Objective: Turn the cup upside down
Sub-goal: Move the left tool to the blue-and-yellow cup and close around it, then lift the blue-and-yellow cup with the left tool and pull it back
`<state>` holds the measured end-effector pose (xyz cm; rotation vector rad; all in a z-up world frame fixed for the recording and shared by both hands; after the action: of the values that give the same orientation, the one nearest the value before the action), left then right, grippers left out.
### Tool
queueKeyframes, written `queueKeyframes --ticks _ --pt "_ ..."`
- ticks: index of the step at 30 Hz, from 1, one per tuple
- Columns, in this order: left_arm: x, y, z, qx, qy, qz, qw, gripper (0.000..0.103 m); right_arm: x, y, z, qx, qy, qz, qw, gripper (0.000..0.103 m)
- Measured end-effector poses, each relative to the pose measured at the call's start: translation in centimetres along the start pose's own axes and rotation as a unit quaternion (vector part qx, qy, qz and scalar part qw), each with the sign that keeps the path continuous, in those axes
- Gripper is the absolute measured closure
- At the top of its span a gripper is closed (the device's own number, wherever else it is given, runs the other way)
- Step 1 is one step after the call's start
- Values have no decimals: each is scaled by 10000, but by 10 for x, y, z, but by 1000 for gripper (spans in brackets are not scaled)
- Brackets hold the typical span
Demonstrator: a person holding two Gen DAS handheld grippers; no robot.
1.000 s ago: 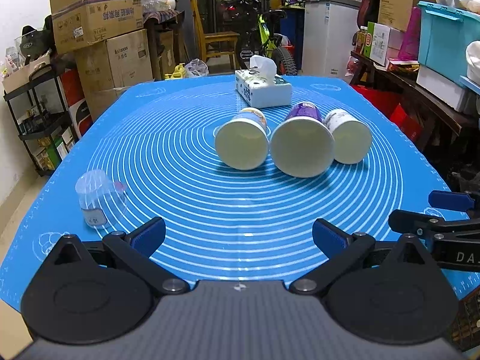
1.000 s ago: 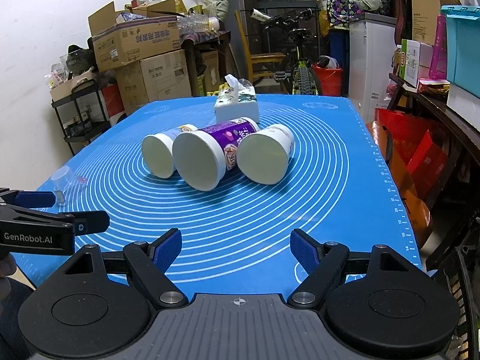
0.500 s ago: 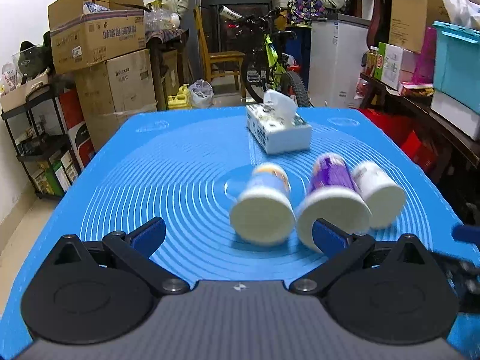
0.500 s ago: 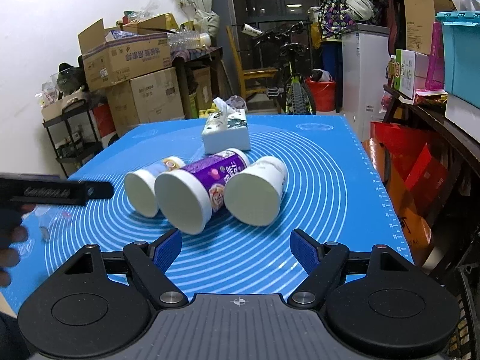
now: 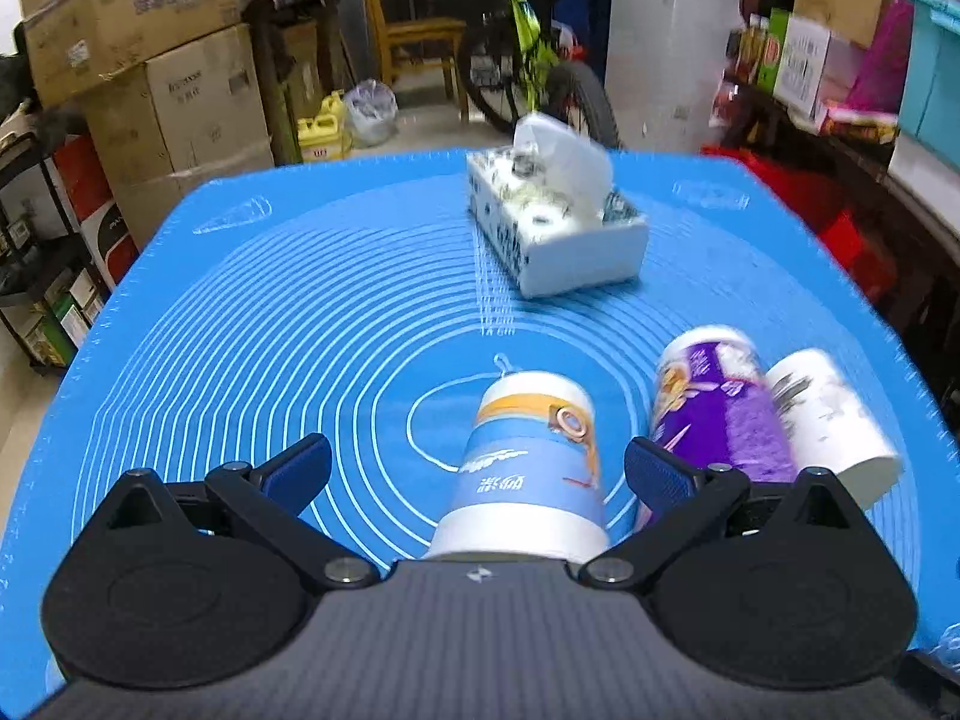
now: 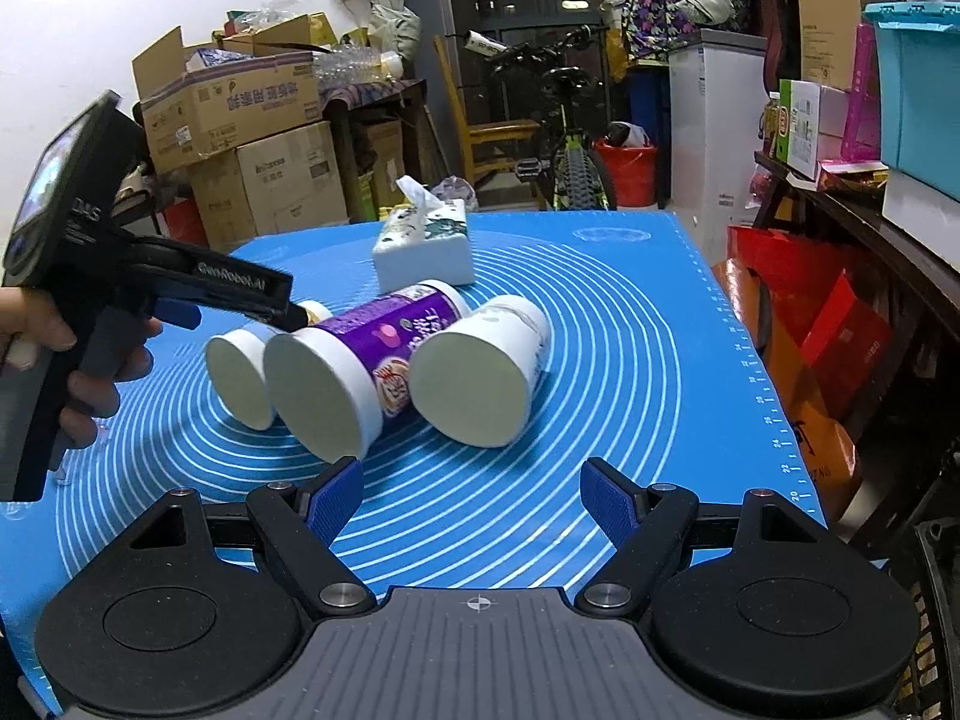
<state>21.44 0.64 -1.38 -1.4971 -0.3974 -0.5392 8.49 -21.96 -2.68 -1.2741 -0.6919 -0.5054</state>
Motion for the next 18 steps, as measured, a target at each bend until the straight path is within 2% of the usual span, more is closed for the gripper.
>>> queueKeyframes --ticks 2,3,5,6,7,8,13,18 --pt "-1 6 2 0 -16 125 9999 1 -1 2 -2 -6 13 11 10000 21" --pt "-2 9 4 -59 -56 197 9998 5 -1 3 -3 -4 13 13 10000 21" --pt "-3 11 9 -372 -208 305 9986 17 -1 4 -3 1 14 23 10000 21" --pt "-3 11 11 -538 -294 382 9974 26 -1 5 -3 8 15 31 10000 21" --pt "-2 12 13 -617 -348 431 9966 36 -1 6 -2 18 15 39 10000 21" --pt "-2 10 14 -697 -368 439 9959 40 -1 6 -3 27 13 38 10000 21" --pt "-8 -2 10 -547 -182 236 9981 41 -1 5 -3 64 22 26 10000 21" --pt "-9 -20 9 -476 -213 26 9986 42 0 1 -4 70 44 -7 10000 21"
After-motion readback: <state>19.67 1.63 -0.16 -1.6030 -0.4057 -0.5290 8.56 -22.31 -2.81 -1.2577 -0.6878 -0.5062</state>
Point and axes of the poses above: each gripper's, at about its wrist camera, not at the fingertips, and y roughly the way its jaws point, z to its left, x to its top, the point moved 2 cm from there along y, roughly the way its jaws point, and after that the axes turned 9 degrees about z, right-handed, at the moved point
